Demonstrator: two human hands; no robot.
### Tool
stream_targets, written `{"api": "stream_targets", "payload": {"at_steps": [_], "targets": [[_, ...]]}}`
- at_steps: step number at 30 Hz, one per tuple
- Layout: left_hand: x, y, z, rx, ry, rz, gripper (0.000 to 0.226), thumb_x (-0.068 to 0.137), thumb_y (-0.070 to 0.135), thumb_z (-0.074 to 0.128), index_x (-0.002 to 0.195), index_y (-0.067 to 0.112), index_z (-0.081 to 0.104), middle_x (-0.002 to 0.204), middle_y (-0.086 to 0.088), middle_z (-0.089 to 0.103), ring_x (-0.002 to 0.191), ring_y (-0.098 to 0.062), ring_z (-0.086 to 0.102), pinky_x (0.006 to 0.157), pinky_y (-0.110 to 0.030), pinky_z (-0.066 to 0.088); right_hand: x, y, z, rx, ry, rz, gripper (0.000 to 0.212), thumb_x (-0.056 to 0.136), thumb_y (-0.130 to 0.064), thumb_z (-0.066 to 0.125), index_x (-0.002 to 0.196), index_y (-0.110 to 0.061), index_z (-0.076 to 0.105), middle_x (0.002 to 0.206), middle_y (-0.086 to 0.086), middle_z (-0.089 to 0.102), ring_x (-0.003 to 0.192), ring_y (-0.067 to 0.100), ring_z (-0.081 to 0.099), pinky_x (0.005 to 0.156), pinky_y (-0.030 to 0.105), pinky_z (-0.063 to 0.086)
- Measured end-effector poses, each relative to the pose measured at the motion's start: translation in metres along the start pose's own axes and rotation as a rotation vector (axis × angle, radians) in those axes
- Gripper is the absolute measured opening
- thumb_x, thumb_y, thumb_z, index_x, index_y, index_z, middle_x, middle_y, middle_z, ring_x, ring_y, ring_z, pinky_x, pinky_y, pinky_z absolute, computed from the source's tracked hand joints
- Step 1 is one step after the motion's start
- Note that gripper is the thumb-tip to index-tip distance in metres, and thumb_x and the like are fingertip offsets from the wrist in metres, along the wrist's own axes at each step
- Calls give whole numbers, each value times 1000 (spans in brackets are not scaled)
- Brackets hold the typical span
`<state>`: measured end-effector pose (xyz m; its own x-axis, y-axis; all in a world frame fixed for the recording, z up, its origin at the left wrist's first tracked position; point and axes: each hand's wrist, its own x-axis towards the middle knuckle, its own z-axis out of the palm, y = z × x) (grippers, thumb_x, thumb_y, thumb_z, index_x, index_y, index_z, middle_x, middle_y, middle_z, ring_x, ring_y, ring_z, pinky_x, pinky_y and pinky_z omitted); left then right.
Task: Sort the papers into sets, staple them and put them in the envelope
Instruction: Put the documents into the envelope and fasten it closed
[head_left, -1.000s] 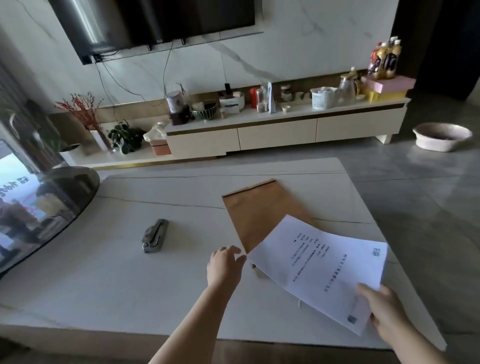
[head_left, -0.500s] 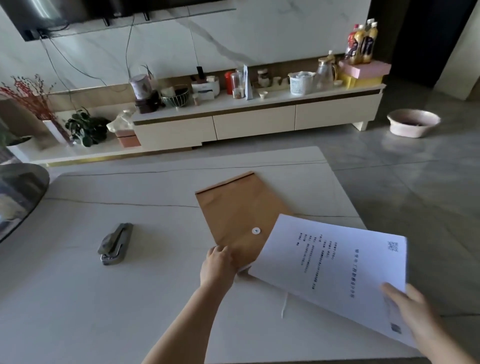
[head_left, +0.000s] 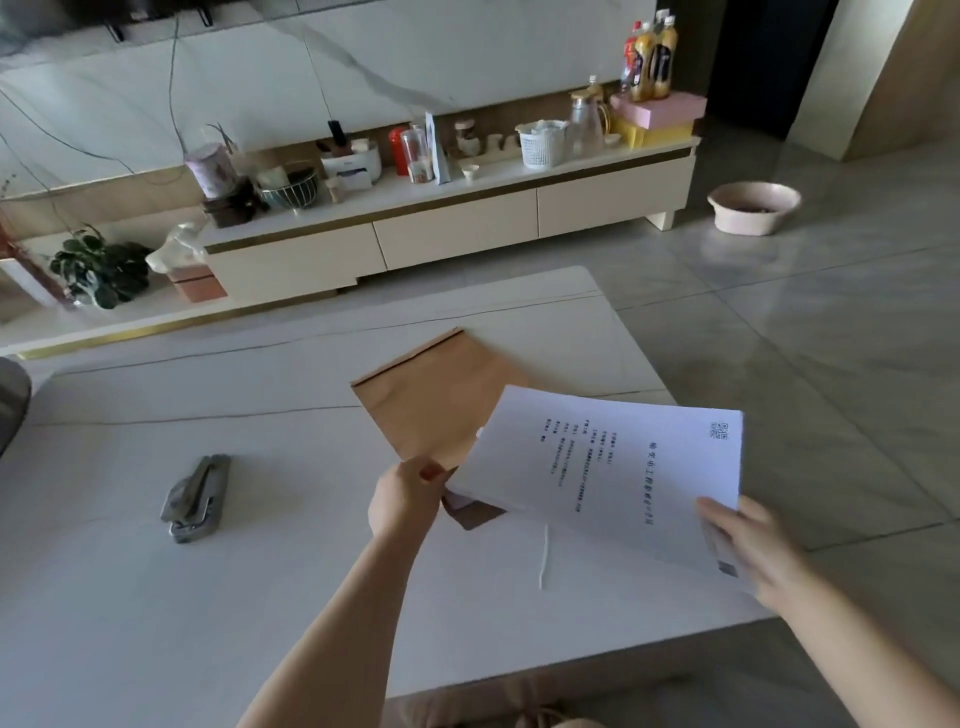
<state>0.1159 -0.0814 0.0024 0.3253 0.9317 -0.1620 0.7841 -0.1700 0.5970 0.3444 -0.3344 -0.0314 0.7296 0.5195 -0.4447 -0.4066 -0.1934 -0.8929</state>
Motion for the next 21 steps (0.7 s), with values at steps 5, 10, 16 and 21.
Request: {"api": "stream_targets", "payload": {"at_steps": [5,10,16,21], "targets": [[1,18,-10,-75,-4,-55,8,83,30,60,83,26,67,81,4,67,73,-16,60,54,-22,38,-16,-13,-15,-68,-139,56,17,93,-4,53,106,1,63,91,13,74,73,25,71,68,35,55],[-2,25,-17,-84,41,-79,7,84,31,60,83,29,67,85,4,67,77,-17,60,57,-22,38,-29,-21,-36,-164,-186,66,19,91,-4,56,106,3,65,97,18,73,81,31,72,75,38,53],[-9,27,-16,-64,60,-65,9,85,28,58,80,29,66,84,3,67,73,-17,59,52,-21,37,-28,-21,-39,-47,-32,69,19,93,0,52,108,7,61,93,22,70,72,30,66,69,35,51],[-21,29,-12,35,37,-22,9,83,28,56,80,29,65,80,4,65,73,-17,60,53,-21,39,-26,-15,-1,77,100,-28,18,95,5,45,108,0,56,100,18,61,70,18,62,73,29,51]]}}
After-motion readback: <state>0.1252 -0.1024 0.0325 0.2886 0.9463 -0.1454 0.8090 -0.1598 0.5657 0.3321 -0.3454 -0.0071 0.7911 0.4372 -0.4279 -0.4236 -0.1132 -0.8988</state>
